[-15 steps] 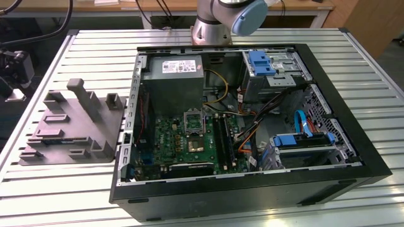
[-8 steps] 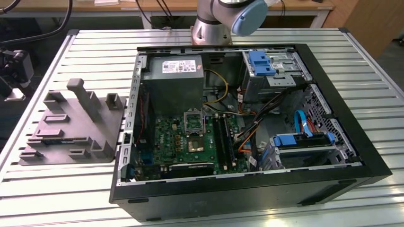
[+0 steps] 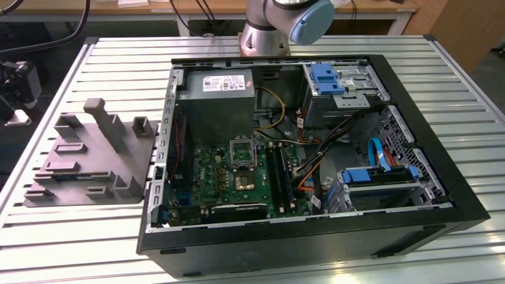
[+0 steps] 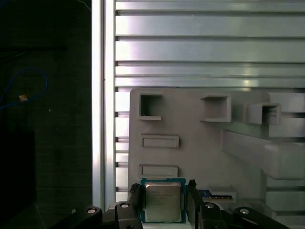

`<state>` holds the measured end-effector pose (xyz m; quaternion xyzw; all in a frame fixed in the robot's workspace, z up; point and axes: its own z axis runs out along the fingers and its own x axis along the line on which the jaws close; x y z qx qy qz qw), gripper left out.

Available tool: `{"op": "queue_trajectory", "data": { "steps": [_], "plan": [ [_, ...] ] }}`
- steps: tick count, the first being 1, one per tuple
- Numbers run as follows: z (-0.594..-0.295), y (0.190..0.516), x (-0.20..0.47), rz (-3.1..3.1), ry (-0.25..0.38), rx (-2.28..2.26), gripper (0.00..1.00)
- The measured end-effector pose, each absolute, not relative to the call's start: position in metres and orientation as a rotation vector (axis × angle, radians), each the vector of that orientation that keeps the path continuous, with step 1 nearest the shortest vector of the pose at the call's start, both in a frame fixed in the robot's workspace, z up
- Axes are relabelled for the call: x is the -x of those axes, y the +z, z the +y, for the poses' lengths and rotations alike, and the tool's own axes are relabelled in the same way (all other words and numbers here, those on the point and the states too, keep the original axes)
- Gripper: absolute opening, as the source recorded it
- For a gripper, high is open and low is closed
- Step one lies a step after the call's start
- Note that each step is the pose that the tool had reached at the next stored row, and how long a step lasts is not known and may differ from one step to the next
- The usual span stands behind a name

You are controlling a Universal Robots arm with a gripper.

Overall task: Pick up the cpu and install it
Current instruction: 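Pick up the cpu and move it towards the insertion slot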

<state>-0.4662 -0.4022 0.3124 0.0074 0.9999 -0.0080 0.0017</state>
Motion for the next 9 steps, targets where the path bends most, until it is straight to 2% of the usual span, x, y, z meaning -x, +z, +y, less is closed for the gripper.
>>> {"op": "queue_trajectory", "data": {
  "steps": [9],
  "plan": [
    [-0.4021, 0.3148, 0.4662, 3.138, -0.027, -0.023, 0.47]
  ]
}}
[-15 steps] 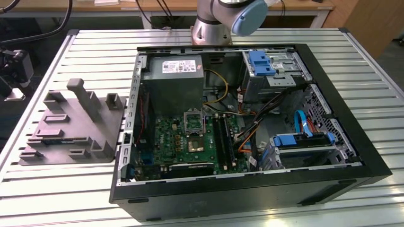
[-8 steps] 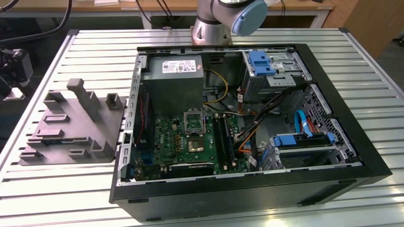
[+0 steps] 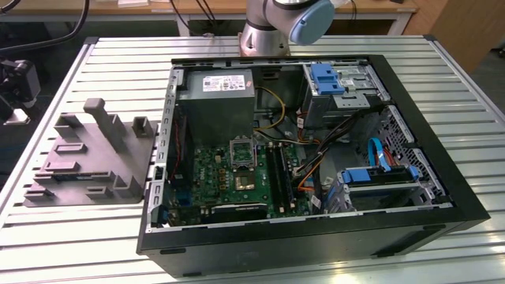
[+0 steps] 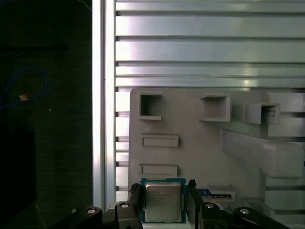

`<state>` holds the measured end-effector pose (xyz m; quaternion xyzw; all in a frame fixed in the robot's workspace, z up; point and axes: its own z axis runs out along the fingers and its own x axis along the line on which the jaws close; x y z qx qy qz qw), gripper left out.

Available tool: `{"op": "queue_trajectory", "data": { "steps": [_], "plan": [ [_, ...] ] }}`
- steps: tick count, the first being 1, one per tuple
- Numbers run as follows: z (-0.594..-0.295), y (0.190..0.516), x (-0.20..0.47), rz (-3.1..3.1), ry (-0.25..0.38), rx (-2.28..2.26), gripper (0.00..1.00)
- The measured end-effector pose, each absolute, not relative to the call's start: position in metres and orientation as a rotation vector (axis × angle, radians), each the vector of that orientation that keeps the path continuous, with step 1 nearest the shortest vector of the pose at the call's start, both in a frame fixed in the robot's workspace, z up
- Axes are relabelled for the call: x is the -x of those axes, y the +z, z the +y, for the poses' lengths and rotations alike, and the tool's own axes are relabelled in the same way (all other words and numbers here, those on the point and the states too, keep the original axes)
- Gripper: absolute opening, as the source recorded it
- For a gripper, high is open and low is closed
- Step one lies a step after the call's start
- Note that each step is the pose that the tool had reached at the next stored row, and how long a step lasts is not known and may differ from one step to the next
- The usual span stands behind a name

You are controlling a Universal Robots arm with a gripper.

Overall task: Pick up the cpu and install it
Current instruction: 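Pick up the cpu and move it towards the insertion slot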

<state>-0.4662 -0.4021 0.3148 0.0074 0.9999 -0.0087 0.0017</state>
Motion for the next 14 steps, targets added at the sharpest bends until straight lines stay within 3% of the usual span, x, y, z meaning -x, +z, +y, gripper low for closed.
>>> {"op": "queue_trajectory", "data": {
  "steps": [14],
  "plan": [
    [-0.4018, 0.3221, 0.4662, 3.138, -0.031, -0.023, 0.47]
  ]
}}
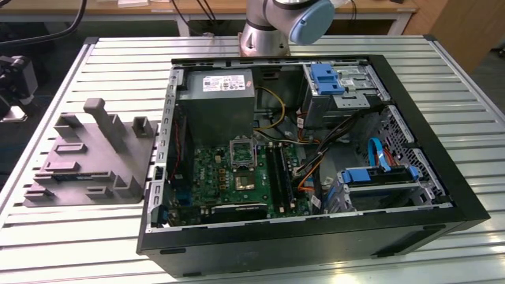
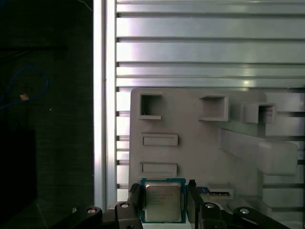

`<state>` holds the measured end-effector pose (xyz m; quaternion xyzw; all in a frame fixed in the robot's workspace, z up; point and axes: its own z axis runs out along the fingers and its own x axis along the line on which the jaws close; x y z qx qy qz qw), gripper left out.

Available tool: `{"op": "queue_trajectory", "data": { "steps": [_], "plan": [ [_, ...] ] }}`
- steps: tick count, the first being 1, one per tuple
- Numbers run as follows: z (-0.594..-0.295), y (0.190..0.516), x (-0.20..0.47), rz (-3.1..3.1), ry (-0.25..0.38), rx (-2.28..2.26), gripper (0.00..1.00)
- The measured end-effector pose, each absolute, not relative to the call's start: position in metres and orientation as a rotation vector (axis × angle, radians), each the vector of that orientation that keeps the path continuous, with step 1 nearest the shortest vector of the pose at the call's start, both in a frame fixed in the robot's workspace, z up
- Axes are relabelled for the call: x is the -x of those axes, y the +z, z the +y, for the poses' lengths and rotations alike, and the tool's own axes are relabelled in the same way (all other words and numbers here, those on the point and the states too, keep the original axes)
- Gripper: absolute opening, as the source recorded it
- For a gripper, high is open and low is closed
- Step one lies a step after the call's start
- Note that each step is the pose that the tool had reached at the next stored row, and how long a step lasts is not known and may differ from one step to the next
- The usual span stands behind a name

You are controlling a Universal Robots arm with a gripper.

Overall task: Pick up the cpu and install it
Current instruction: 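Pick up the cpu and move it towards the insertion slot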

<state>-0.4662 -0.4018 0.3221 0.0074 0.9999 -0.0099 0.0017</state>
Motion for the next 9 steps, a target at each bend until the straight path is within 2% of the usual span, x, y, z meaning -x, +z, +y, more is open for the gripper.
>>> {"op": "queue_trajectory", "data": {
  "steps": [9],
  "plan": [
    [-0.4016, 0.3275, 0.4662, 3.138, -0.041, -0.023, 0.47]
  ]
}}
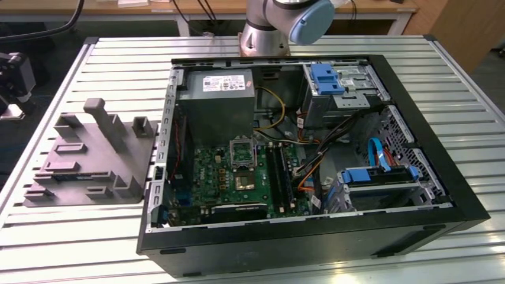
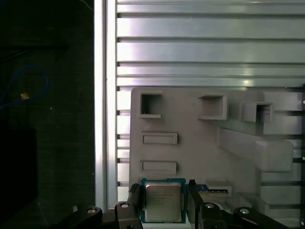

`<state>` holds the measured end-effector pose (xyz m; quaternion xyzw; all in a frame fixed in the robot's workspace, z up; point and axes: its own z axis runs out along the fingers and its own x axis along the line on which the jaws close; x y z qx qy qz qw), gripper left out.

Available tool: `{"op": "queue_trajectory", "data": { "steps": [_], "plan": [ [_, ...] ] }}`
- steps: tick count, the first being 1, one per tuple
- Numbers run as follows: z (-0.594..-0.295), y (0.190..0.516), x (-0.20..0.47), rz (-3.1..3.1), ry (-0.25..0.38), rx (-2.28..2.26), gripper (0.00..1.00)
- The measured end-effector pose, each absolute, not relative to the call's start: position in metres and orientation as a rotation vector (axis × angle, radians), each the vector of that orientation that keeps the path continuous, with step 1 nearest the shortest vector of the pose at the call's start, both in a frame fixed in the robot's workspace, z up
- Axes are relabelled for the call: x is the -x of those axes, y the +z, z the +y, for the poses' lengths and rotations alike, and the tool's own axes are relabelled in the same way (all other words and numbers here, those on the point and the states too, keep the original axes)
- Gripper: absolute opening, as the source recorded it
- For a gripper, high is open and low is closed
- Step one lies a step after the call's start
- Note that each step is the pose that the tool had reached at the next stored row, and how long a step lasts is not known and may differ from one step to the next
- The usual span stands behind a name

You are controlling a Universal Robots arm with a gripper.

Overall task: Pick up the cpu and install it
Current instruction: 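Pick up the cpu and move it towards the insertion slot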

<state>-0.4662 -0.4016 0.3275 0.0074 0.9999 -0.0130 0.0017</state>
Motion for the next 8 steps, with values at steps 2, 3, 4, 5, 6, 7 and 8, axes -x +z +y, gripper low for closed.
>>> {"op": "queue_trajectory", "data": {
  "steps": [2, 3, 4, 5, 6, 7, 8],
  "plan": [
    [-0.4016, 0.3287, 0.4662, 3.138, -0.042, -0.023, 0.47],
    [-0.4016, 0.3293, 0.4662, 3.138, -0.042, -0.023, 0.47],
    [-0.4016, 0.3298, 0.4662, 3.138, -0.042, -0.023, 0.47],
    [-0.4016, 0.3305, 0.4662, 3.138, -0.042, -0.023, 0.47],
    [-0.4016, 0.3312, 0.4662, 3.138, -0.042, -0.023, 0.47],
    [-0.4016, 0.3319, 0.4662, 3.138, -0.042, -0.023, 0.47],
    [-0.4016, 0.3327, 0.4662, 3.138, -0.042, -0.023, 0.47]
  ]
}}
